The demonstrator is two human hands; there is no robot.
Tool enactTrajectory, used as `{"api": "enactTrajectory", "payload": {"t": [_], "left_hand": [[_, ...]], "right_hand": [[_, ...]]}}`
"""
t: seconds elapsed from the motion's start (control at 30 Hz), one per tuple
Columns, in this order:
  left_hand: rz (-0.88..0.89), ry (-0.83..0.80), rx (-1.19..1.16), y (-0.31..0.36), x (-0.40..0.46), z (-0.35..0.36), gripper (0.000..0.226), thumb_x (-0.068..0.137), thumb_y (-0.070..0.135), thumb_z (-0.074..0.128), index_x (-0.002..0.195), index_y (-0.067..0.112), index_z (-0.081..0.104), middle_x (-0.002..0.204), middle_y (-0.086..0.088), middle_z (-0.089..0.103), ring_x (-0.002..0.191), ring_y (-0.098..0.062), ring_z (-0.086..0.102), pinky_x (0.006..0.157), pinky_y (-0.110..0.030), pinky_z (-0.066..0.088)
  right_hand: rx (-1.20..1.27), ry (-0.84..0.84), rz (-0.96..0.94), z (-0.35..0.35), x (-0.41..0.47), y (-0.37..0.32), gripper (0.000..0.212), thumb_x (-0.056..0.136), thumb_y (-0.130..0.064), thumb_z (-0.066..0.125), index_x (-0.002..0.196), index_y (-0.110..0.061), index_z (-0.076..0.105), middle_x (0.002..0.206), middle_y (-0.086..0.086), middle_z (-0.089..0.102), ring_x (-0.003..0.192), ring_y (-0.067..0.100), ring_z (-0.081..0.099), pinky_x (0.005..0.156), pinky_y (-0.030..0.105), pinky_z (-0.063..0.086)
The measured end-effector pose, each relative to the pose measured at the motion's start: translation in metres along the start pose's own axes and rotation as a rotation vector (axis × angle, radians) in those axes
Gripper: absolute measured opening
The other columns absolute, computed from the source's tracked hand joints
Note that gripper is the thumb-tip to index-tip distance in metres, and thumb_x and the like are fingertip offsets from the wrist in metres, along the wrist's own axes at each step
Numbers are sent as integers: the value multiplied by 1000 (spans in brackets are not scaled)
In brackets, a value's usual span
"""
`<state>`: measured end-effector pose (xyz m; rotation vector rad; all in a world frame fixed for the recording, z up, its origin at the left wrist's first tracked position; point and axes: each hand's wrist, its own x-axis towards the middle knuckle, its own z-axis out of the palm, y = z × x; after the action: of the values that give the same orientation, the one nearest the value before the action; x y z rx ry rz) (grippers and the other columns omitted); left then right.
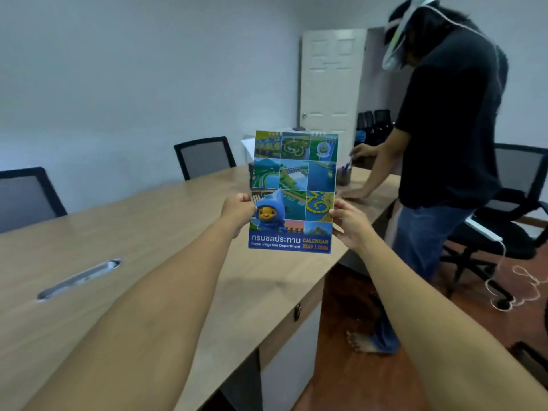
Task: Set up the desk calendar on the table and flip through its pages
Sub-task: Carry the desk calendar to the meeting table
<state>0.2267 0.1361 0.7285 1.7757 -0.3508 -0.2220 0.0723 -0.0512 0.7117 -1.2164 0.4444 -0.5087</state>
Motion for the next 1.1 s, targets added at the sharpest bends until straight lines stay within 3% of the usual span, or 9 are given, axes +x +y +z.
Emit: {"api": "enactTrajectory", "payload": {"t": [0.17, 0.3, 0.4, 0.53, 0.6, 0.73, 0.83, 0.97, 1.1], "left_hand": [[-35, 166, -15, -14, 3, -99, 29, 81, -7, 52, 62, 15, 49, 72, -6, 53, 82, -22, 52, 68, -32, 44], [-71, 296, 16, -33, -8, -184, 29, 81, -6, 52, 63, 16, 45, 74, -6, 50, 85, -21, 47, 72, -32, 41], [-84, 380, 70, -48, -23, -242, 21, 83, -8, 52, 81, 14, 52, 89, -8, 52, 90, -20, 46, 77, -31, 41], [-148, 450, 82, -71, -45, -304, 21, 86, -6, 50, 96, 13, 48, 86, -4, 50, 89, -21, 45, 74, -32, 40], [-175, 470, 72, -86, -54, -332, 19, 83, -2, 51, 90, 15, 48, 97, -13, 54, 91, -24, 47, 73, -35, 41], [-246, 542, -13, -106, -72, -375, 22, 85, -1, 51, 81, 19, 44, 106, -20, 52, 93, -26, 49, 73, -38, 42], [-278, 610, -51, -109, -85, -387, 25, 90, -5, 46, 80, 18, 39, 104, -16, 46, 93, -24, 45, 70, -36, 40], [-336, 709, 2, -122, -98, -399, 26, 89, -1, 47, 77, 20, 38, 100, -13, 44, 90, -22, 41, 67, -35, 40], [-385, 777, 50, -135, -107, -402, 25, 87, 2, 51, 76, 20, 38, 95, -11, 46, 87, -23, 43, 73, -36, 43]], "right_hand": [[0, -157, 32, 98, 13, 23, 32, 89, 6, 41, 77, -20, 56, 78, -2, 62, 76, 11, 58, 68, 30, 41], [21, -274, 78, 180, 13, 53, 33, 82, 11, 43, 84, -18, 58, 84, 2, 64, 80, 15, 60, 66, 31, 45], [49, -359, 107, 241, 11, 81, 38, 81, 14, 41, 82, -18, 61, 84, 5, 64, 79, 16, 60, 67, 31, 48], [81, -468, 154, 309, 6, 115, 34, 88, 10, 44, 84, -17, 64, 78, 1, 65, 78, 15, 58, 71, 34, 47], [81, -488, 199, 337, 6, 132, 29, 87, 9, 47, 95, -13, 64, 89, 6, 64, 86, 19, 59, 72, 35, 48], [51, -581, 307, 389, 5, 159, 44, 84, 8, 46, 125, -6, 56, 121, 13, 61, 111, 26, 58, 73, 36, 51], [44, -720, 335, 413, 0, 168, 36, 86, 8, 41, 114, -9, 58, 109, 10, 61, 90, 20, 62, 66, 31, 54], [1, -808, 365, 433, -3, 180, 39, 88, 7, 43, 122, -6, 56, 104, 13, 63, 80, 18, 63, 54, 23, 53], [4, -863, 414, 443, -4, 191, 31, 87, 9, 42, 97, -11, 63, 86, 7, 69, 68, 16, 69, 47, 21, 54]]}}
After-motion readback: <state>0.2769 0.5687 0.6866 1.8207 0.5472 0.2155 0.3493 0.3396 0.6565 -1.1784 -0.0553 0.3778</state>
